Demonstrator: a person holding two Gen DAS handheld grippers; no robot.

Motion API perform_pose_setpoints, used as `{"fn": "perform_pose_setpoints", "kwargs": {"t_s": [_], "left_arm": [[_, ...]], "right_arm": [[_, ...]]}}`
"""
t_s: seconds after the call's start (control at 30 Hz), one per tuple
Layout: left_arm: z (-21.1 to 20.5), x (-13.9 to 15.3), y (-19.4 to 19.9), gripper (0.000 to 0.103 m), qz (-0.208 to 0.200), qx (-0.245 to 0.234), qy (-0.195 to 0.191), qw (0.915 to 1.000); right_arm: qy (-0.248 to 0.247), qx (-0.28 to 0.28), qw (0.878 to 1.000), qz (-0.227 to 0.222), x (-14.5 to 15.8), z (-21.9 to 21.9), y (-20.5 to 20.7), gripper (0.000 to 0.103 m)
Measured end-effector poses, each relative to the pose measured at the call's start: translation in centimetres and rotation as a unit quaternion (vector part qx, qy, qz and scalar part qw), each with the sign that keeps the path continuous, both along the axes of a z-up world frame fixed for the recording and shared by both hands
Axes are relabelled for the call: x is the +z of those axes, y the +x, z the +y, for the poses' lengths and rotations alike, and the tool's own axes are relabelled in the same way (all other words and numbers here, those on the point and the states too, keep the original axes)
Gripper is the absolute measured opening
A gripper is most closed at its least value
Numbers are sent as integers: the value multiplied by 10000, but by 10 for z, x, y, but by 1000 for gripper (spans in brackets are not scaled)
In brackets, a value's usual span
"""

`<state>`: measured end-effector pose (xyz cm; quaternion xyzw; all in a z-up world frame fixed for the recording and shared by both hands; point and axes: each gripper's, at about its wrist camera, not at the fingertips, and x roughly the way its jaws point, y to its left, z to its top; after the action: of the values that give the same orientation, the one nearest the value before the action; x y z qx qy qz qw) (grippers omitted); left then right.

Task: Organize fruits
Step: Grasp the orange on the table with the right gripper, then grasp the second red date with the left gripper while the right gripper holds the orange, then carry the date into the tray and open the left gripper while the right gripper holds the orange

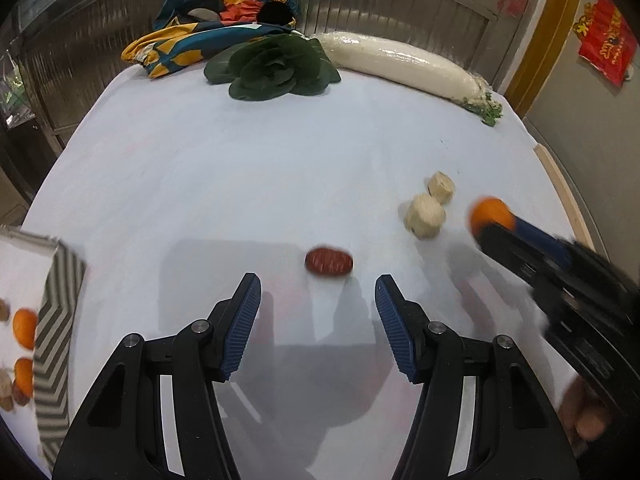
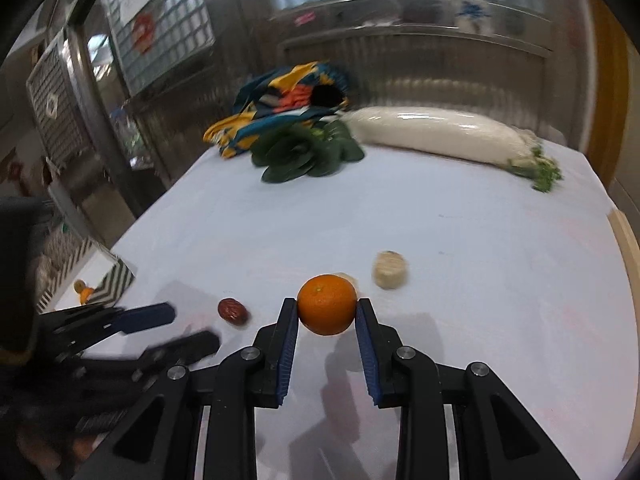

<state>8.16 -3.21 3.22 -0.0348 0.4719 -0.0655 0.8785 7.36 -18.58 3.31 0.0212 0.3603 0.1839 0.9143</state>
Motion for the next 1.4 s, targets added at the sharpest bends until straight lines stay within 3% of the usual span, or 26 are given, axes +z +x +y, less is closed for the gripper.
{"fn": "perform_pose_setpoints", "kwargs": {"t_s": [0.2, 0.23, 0.27, 0.3, 0.67, 0.97, 1.4], "left_arm": [[-8, -9, 24, 57, 66, -97, 84, 9999], [-9, -11, 26, 52, 58, -133, 81, 9999], [-10, -12, 27, 37, 70, -154, 105, 9998], [-10, -15, 27, 29, 93, -161, 154, 9997], [14, -5, 2, 28, 45, -79, -125, 9999], [40, 17, -55, 28, -398, 131, 216, 9989], [90, 40, -116, 28, -996, 472, 514, 9926]], "right_arm": [[436, -113, 9989, 98, -2, -23, 1, 28], [444, -89, 9989, 91, -2, -23, 2, 28], [446, -73, 9989, 89, -2, -23, 2, 28], [456, -61, 9989, 89, -2, -24, 1, 28], [343, 92, 9993, 97, 1, -9, -13, 28], [63, 387, 9992, 45, -4, 34, -63, 28], [257, 527, 9982, -86, -3, 81, -111, 28]]}}
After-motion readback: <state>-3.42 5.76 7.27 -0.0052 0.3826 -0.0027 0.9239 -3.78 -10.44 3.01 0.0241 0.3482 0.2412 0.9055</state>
